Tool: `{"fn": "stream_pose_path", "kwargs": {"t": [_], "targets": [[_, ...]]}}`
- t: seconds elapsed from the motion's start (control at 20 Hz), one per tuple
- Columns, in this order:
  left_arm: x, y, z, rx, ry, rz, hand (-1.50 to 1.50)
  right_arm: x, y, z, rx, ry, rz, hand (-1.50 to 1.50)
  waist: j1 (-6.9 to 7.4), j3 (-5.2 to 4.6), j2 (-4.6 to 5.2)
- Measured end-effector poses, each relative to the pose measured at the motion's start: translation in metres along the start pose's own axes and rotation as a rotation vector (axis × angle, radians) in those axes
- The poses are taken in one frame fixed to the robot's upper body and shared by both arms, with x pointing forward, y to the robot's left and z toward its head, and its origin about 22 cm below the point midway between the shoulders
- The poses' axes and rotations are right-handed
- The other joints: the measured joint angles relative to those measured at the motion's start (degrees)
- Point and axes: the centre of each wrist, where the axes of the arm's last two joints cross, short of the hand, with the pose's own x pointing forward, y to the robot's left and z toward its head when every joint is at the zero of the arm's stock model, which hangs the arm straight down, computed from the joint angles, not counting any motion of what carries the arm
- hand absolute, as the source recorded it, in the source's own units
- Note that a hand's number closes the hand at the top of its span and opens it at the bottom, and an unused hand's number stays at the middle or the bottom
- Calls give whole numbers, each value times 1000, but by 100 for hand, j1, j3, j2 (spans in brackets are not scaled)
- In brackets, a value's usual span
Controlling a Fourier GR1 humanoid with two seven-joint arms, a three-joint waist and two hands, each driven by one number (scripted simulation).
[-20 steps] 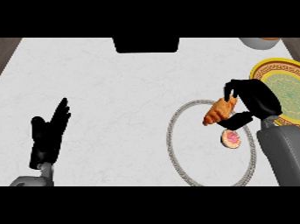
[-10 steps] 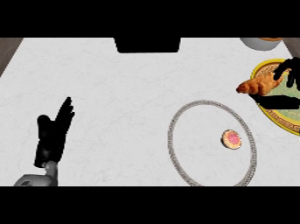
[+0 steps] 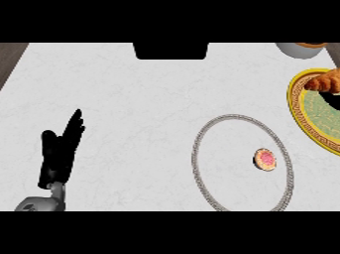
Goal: Pick the croissant from the placemat and place it in the plate
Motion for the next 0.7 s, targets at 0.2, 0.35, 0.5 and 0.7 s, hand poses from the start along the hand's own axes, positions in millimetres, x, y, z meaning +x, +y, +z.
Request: {"fn": "stream_pose_path", "kwargs": {"t": [0.2, 0.35, 0.5, 0.7], "targets": [[0, 1, -1, -4, -1, -2, 0, -28, 2, -12, 19, 44, 20, 150, 29, 3, 10], [-1, -3, -2, -8, -6, -5, 0, -44, 13, -20, 33, 72, 39, 150, 76, 5, 27], [-3, -6, -3, -19, -9, -2, 0, -59, 11, -26, 80, 109, 61, 150, 107, 9, 41], [-1, -7, 1, -20, -15, -3, 0, -80, 23, -18, 194, 146, 64, 150, 155, 13, 58]]}}
